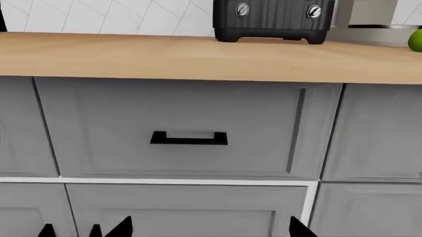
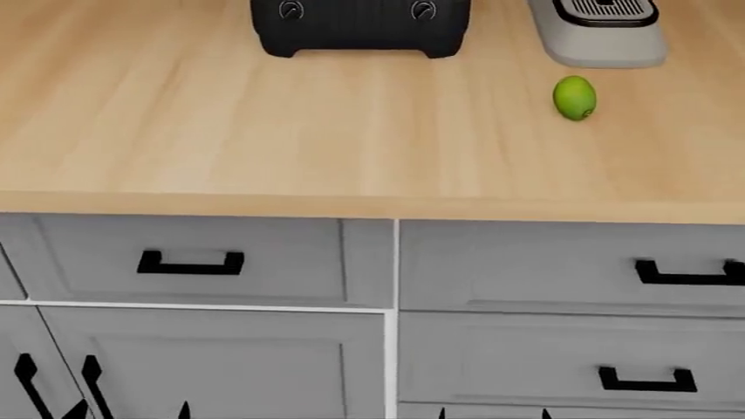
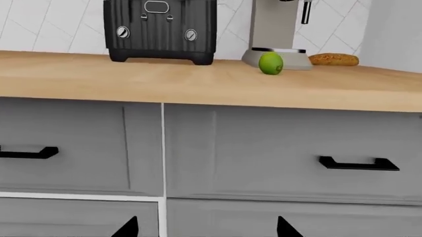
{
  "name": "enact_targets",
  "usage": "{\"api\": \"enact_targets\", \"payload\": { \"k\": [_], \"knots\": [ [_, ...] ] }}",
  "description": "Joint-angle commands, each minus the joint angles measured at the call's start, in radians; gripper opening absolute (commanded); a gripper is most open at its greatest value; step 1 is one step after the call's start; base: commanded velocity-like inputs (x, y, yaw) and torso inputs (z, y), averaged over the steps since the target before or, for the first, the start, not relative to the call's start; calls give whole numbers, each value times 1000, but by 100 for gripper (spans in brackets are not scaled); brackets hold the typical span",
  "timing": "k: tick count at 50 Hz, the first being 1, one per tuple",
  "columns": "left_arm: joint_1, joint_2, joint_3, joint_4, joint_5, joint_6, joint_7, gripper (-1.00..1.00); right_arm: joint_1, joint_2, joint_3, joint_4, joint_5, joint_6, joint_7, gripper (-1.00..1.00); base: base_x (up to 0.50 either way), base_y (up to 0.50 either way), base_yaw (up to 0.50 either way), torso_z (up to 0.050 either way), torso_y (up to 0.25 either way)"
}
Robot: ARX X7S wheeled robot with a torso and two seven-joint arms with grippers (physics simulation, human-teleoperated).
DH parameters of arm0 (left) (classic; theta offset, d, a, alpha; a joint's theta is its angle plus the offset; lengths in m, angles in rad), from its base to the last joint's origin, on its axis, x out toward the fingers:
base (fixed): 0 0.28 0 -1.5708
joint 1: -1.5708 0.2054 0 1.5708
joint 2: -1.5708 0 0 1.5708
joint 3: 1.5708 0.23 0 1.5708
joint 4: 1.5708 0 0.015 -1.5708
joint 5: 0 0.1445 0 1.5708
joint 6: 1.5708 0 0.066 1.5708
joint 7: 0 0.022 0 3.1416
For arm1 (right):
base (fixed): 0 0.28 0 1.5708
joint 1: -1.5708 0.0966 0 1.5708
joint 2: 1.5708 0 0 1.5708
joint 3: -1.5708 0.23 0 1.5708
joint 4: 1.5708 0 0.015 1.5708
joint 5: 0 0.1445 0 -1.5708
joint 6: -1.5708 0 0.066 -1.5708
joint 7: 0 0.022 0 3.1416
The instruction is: Open the right drawer.
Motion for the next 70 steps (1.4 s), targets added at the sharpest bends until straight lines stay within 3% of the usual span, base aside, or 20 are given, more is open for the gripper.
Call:
{"api": "enact_targets", "payload": {
  "k": [1,70],
  "knots": [
    [-1,4,-4,-7,-4,17,13,100,15,-5,2,20,-1,8,-6,100,0,-266,0,0,0],
    [-7,-48,61,-5,-57,28,-48,100,23,50,-62,23,49,5,49,100,0,-264,0,0,0]
  ]
}}
